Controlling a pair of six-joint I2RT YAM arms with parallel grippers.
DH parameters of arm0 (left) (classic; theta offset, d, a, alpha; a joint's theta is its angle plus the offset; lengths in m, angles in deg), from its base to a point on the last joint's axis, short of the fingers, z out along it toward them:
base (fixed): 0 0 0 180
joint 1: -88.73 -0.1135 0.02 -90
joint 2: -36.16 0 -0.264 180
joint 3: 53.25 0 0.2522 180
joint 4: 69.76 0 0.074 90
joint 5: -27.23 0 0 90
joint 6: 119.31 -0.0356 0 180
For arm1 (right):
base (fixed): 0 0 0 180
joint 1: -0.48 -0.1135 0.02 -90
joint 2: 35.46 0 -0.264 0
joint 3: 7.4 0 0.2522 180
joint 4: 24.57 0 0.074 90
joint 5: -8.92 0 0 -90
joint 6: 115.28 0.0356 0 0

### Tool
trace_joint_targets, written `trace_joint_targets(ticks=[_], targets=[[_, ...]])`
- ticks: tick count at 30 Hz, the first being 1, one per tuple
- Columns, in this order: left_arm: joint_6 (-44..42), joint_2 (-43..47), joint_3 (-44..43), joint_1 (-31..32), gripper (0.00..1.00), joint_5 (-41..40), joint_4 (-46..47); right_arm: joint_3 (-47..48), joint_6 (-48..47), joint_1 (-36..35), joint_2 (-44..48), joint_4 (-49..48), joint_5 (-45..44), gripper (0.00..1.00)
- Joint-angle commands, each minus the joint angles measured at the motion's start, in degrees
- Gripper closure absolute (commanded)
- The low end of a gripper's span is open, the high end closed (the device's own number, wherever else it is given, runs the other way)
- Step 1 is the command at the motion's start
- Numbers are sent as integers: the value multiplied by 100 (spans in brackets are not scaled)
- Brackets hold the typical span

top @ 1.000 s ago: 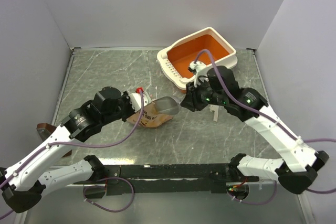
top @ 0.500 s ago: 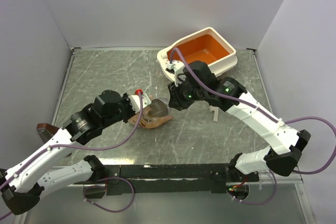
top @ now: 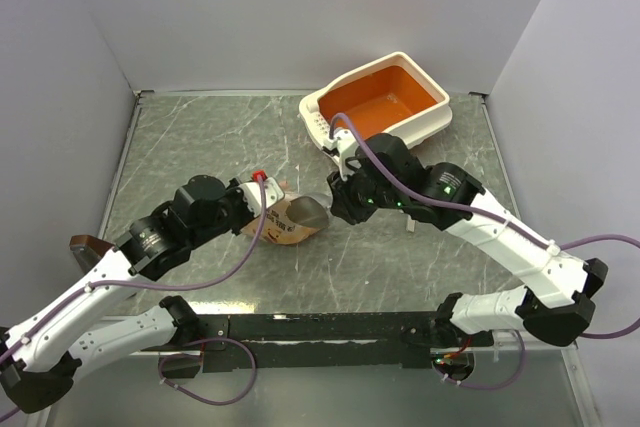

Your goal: Fill the litter box with clean litter

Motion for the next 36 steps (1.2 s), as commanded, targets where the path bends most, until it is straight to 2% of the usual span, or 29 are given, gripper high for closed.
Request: trace_joint_targets(ticks=[1,11,18,22,25,28,30,36], targets=[[150,209,-191,24,99,-121,460,-50,-101,-73,120,202,77,100],[211,420,90,24,99,11,1040,160,180,-100,-663,-379,710,100],[361,472,143,24,99,37,935,64,628,-109,-698,-634,-123,100],[405,525,178,24,99,29,882,29,813,-82,-593,-546,-1264,100],[449,578,178,24,99,46,873,55,769,32,-566,-441,-1539,100],[475,666,231,24,99,81,943,99,725,146,-689,-353,-1365,100],[475,736,292,24,99,90,1110,169,699,172,-873,-222,-847,100],[598,736,512,24,99,134,1453,292,787,374,-1303,-63,-57,100]])
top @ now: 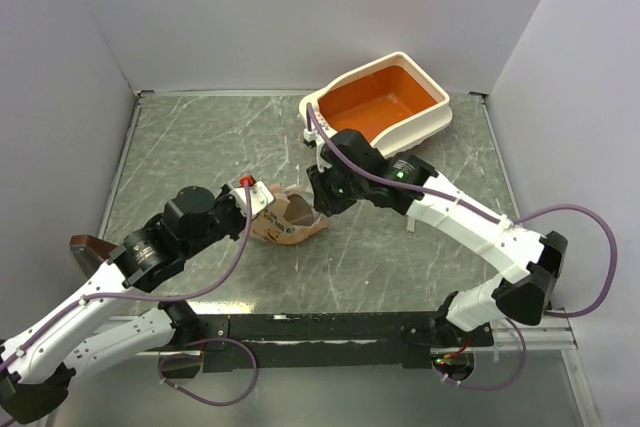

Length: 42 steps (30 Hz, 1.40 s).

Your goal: Fill the litter box with clean litter

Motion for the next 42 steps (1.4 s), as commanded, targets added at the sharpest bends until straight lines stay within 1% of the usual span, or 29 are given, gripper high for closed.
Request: trace_joint_targets(ticks=[1,6,9,13,14,16,17,18,19,21,22,27,31,33,36,42], targets=[[290,192,46,19,99,110,1047,249,65,329,-386,344,315,100],[413,271,363,28,99,75,1433,196,241,513,-781,195,447,100],[448,306,477,19,99,31,1600,47,390,566,-975,-112,658,100],[431,368,592,19,99,-30,1680,-417,601,750,-1081,-613,1193,100],[431,403,618,28,99,-31,1697,-541,724,821,-1073,-918,1490,100],[431,429,679,19,99,-83,1724,-996,847,1040,-968,-1245,1782,100],[431,455,706,19,99,-109,1741,-1164,996,1154,-915,-1421,2210,100],[431,456,724,19,99,-136,1741,-1349,1076,1251,-793,-1866,2440,100],[431,473,750,19,99,-153,1759,-1725,1172,1348,-730,-2053,2599,100],[457,508,803,19,99,-189,1750,-2043,1410,1568,-512,-2588,2959,100],[457,500,794,19,99,-197,1742,-2315,1550,1595,-406,-2739,3031,100],[387,500,856,19,99,-347,1733,-2897,1928,1761,192,-3478,3417,100],[361,464,891,28,99,-461,1680,-3485,2463,1972,605,-4005,3812,100],[352,491,934,19,99,-496,1706,-3836,2675,2095,869,-4436,3936,100],[317,561,1031,19,99,-488,1785,-4118,2983,2175,1194,-4806,4059,100],[281,579,1101,19,99,-461,1882,-4347,3396,2289,1643,-5130,4297,100]])
